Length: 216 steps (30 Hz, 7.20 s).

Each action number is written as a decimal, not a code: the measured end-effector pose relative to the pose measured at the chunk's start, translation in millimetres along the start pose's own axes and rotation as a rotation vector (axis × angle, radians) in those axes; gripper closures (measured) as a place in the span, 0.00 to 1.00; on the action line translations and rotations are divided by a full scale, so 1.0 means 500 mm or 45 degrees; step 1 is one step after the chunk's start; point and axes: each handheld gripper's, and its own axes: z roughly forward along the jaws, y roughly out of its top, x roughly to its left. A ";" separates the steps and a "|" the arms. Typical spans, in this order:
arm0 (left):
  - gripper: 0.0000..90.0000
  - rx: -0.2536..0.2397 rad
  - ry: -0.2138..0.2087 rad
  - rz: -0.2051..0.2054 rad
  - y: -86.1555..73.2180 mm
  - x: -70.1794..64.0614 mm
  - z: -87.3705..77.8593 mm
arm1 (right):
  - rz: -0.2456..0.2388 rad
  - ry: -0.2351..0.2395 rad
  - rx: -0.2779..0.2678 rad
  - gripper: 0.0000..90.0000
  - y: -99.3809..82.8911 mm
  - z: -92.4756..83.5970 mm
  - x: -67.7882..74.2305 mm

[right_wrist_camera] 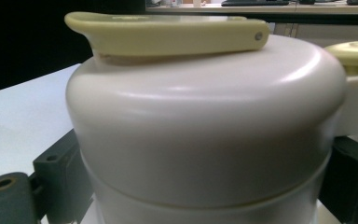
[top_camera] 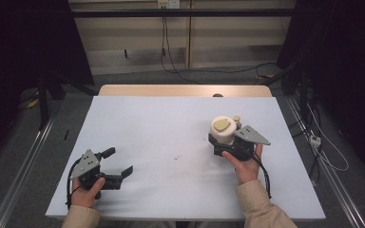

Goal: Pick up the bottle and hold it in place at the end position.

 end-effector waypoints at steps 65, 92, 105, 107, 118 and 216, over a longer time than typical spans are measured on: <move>0.04 -0.032 0.003 -0.034 0.001 0.008 -0.010 | -0.001 0.089 -0.005 0.08 0.033 0.095 0.049; 0.04 -0.039 0.004 -0.039 0.000 0.006 -0.009 | 0.013 0.119 -0.004 0.08 0.039 0.133 0.067; 0.04 -0.039 0.004 -0.041 0.000 0.006 -0.010 | -0.002 0.134 0.004 0.08 0.042 0.157 0.081; 0.04 -0.035 0.002 -0.042 0.000 0.007 -0.010 | -0.003 0.136 0.006 0.08 0.040 0.162 0.083; 0.04 -0.031 -0.002 -0.044 -0.001 0.007 -0.009 | -0.001 0.152 0.023 0.08 0.029 0.181 0.094; 0.03 -0.034 0.006 -0.050 -0.001 0.004 0.000 | -0.001 0.234 0.131 0.08 -0.012 0.211 0.121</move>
